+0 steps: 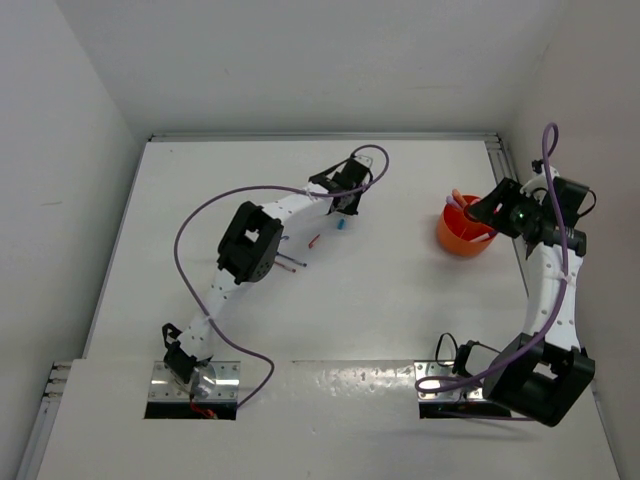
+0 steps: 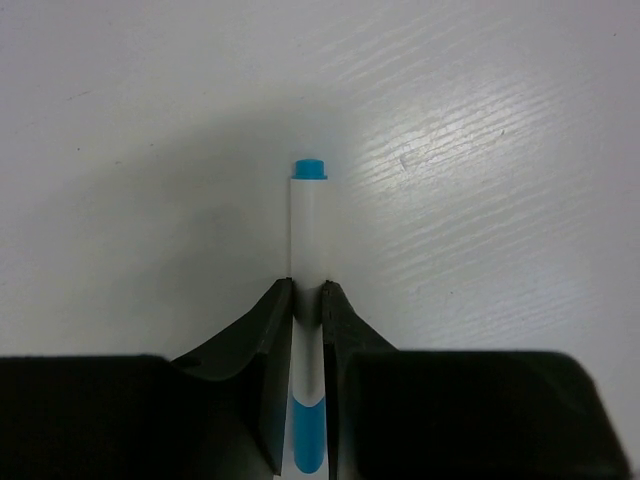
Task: Sort the stationery into containers
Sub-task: Pick up the pen from the center of the board.
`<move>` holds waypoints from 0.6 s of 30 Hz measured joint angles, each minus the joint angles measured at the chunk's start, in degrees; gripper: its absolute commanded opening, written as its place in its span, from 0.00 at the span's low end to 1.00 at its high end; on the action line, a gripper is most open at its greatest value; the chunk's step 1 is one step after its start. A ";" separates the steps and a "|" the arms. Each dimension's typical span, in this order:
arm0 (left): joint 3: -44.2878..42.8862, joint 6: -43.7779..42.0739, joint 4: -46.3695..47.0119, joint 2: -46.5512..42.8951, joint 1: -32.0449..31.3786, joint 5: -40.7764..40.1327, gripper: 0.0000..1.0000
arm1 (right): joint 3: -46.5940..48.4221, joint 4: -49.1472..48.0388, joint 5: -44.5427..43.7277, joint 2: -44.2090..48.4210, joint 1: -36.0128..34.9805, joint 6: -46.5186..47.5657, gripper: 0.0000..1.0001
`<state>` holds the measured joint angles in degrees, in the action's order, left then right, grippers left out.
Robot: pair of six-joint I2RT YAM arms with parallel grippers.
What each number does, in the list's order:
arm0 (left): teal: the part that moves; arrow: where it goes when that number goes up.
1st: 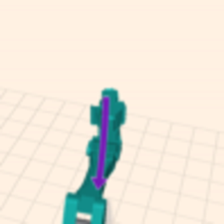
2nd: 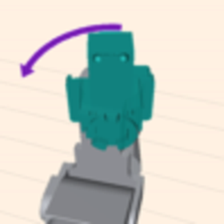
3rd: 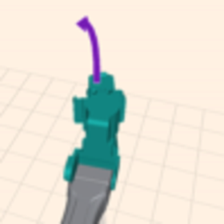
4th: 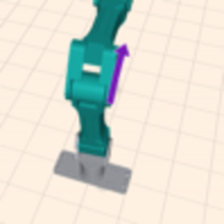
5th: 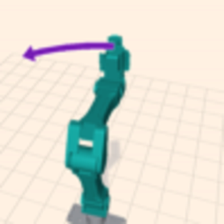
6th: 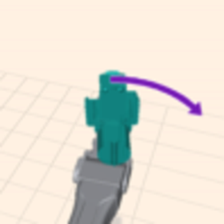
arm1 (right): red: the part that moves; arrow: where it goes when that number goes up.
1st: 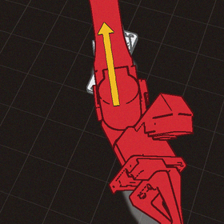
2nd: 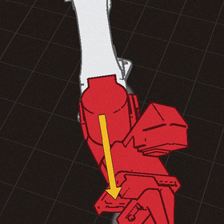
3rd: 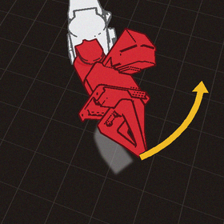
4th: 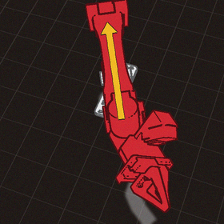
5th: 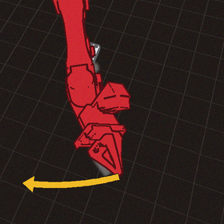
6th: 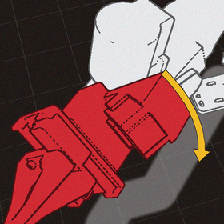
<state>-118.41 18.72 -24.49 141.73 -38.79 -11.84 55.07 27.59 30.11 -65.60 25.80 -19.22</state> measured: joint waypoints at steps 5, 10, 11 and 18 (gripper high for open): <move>6.67 3.34 3.32 -3.85 0.68 2.45 0.00 | -0.66 -0.59 1.95 0.17 -1.51 -0.07 0.58; 27.32 10.01 12.57 -16.04 3.21 12.90 0.00 | -2.51 -1.27 7.72 0.63 -5.07 -0.52 0.58; 30.75 11.47 14.32 -18.78 4.13 14.47 0.00 | -2.80 -1.51 8.52 0.70 -6.03 -0.59 0.58; 32.33 21.68 20.81 -31.21 10.34 25.31 0.00 | -4.52 -3.76 10.49 5.35 -14.91 4.94 0.60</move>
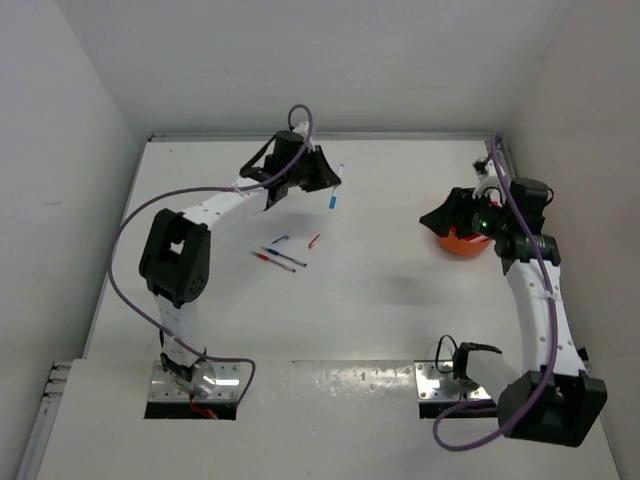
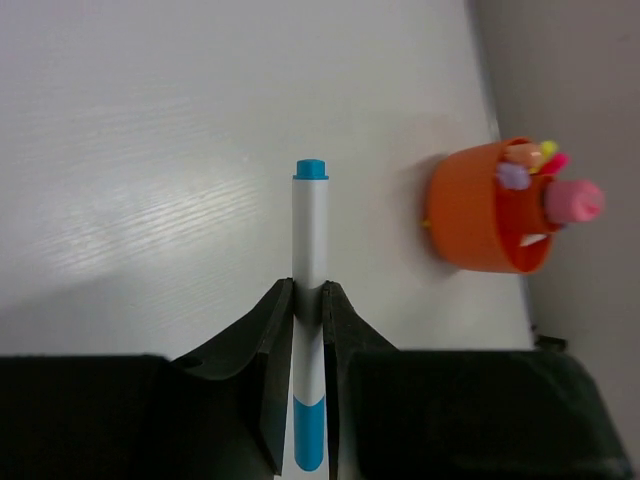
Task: Sort the stationery into containers
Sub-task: Pick up the pen from the center of the board.
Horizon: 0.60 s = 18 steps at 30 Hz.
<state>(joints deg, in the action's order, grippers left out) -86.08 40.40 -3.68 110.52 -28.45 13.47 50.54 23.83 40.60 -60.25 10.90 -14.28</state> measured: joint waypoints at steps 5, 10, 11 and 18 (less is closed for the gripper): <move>3.28 6.38 3.10 -7.02 0.96 9.75 0.00 | -0.52 -3.30 0.46 6.78 -7.54 16.94 0.63; 12.83 12.90 9.68 -10.29 -0.92 20.63 0.00 | -10.62 -12.66 2.05 16.50 -16.46 42.14 0.64; 14.01 13.62 9.81 -10.29 -1.66 22.10 0.00 | -13.92 -14.47 2.27 18.32 -18.12 47.01 0.62; 15.93 17.59 12.61 -10.29 -4.66 27.63 0.00 | -24.06 -22.14 3.50 18.95 -26.86 67.69 0.55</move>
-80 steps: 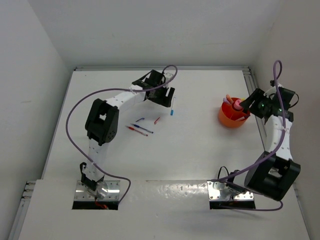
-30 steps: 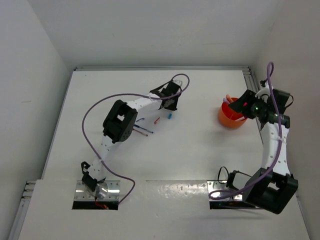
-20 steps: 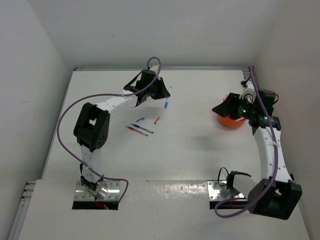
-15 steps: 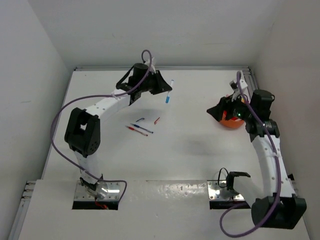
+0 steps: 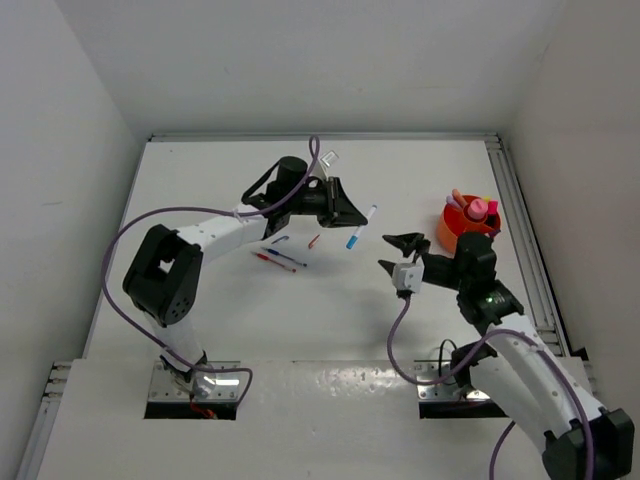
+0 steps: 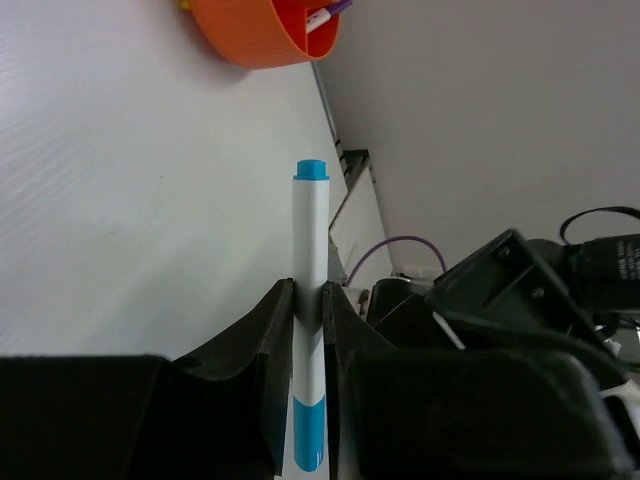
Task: Sort the stationery into containers
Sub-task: Pick up the pen from the center of the board.
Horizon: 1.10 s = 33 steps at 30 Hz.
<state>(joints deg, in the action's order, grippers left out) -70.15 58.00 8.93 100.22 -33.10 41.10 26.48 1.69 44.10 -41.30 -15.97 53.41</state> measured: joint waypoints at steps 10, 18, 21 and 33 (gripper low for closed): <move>1.49 3.08 2.89 0.00 -0.74 1.18 0.00 | -6.64 -11.67 -0.63 -4.48 -11.80 16.72 0.54; 2.05 4.09 3.26 0.00 -0.83 1.38 0.00 | -9.25 -22.82 -7.02 -9.62 -18.10 21.90 0.53; 2.14 4.20 3.23 0.02 -1.31 1.38 0.00 | -9.25 -25.49 -9.09 -11.13 -19.21 22.91 0.52; 2.16 4.26 3.17 0.04 -3.06 0.92 0.38 | -9.18 -30.82 -13.73 -14.60 -20.57 26.05 0.00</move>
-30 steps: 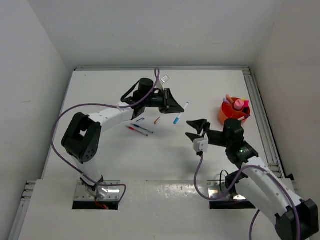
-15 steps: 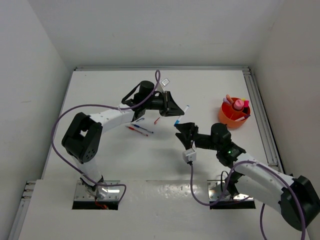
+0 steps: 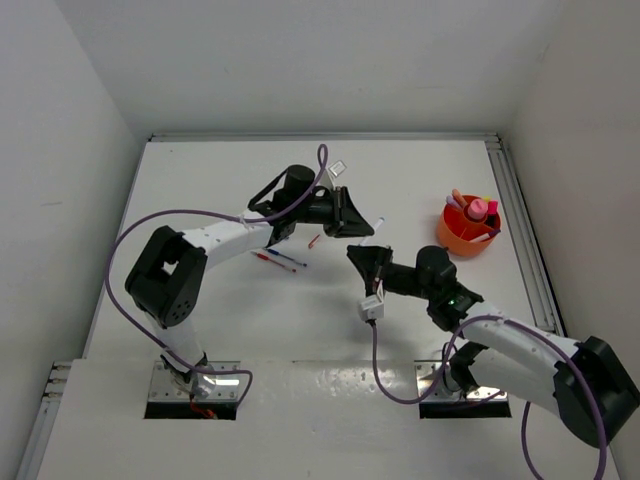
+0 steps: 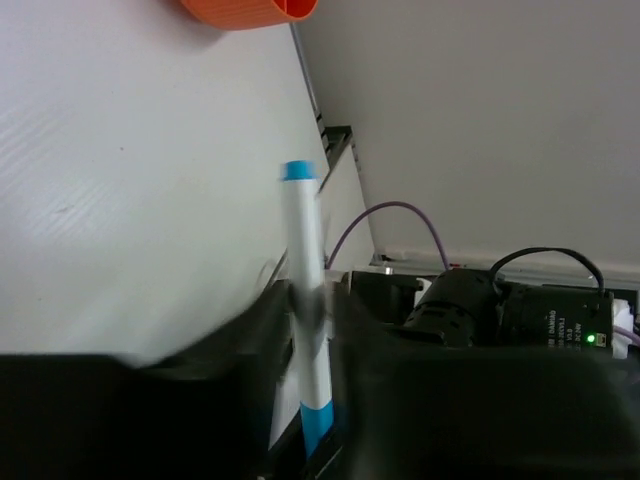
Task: Sort the stationery into containers
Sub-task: Pick up the pen from the center of the board, then place the pen in the storage box.
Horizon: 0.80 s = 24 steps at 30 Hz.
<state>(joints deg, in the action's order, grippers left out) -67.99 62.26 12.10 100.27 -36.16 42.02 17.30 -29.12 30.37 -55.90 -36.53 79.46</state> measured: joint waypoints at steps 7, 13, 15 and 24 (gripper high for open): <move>1.18 -0.28 0.50 -0.13 1.62 -1.86 1.00 | -0.68 -3.82 -4.46 1.53 -0.76 -6.99 0.00; 0.20 -2.34 -0.55 -0.39 10.88 -1.92 1.00 | 4.26 3.87 -17.14 9.09 -0.37 -32.22 0.00; -0.81 -3.78 -1.84 -0.42 14.43 -1.88 1.00 | 9.75 9.81 -21.64 10.27 2.54 -44.41 0.00; 0.00 -9.49 -3.87 -4.26 19.37 -1.97 1.00 | 18.38 28.83 -32.46 17.97 23.76 -86.95 0.00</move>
<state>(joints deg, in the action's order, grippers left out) -67.99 52.77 8.23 96.01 -16.80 40.05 35.68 -0.30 -2.09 -37.93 -12.78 -7.49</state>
